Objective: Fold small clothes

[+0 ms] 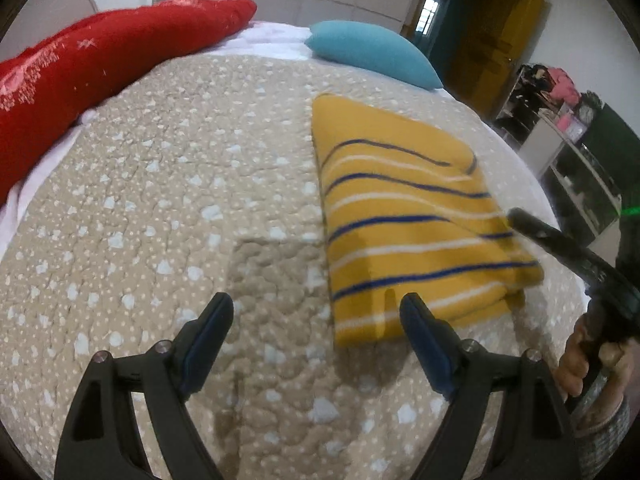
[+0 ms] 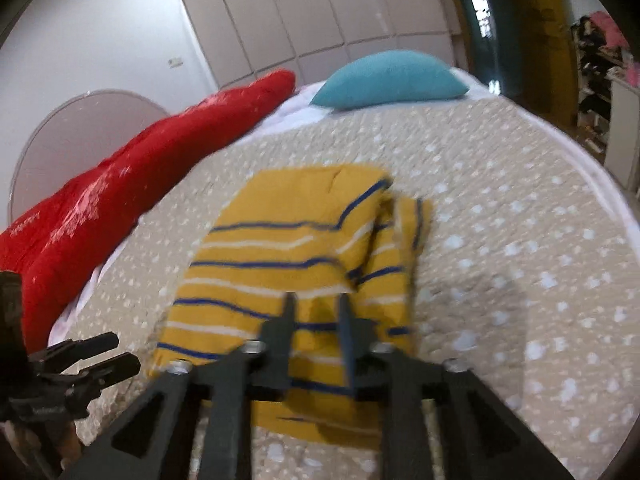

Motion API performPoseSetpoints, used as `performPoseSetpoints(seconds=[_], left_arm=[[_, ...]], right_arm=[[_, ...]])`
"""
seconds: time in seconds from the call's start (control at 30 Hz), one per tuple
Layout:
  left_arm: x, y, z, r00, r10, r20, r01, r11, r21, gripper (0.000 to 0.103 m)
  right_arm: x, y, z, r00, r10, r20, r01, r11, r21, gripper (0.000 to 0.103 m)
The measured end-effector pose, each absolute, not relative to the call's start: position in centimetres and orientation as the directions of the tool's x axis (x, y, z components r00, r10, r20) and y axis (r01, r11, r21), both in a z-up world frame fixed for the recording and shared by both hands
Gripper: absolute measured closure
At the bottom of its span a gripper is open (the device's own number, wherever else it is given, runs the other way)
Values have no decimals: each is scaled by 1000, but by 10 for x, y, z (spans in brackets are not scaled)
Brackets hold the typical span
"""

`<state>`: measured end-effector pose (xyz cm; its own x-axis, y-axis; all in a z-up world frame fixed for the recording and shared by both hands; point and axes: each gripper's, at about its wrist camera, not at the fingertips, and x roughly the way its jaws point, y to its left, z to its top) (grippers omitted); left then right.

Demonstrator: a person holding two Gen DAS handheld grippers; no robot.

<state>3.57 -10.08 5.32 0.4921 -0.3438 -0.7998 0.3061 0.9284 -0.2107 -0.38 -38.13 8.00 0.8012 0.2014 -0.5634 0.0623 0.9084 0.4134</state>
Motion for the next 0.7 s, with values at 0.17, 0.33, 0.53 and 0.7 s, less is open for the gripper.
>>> performPoseSetpoints(seconds=[0.17,0.33,0.53,0.7], left_arm=[[60,-109,49,451,-398,-799,321,908,-271,18],[90,-127,36,386,-476,-790,343,869,-356,17],[115,-158,9,228,-584,-779,370,792,-485,29],[116,-150,44,276,-599,-752,397,784,-478,58]], right_arm=[[3,-416,70,801,205,-562,125,862,492,39],[34,-433,49,766,318,-559,126,778,615,34],[80,-425,23,692,442,-572,114,714,690,35],[81,-422,49,721,455,-523,56,714,698,58]])
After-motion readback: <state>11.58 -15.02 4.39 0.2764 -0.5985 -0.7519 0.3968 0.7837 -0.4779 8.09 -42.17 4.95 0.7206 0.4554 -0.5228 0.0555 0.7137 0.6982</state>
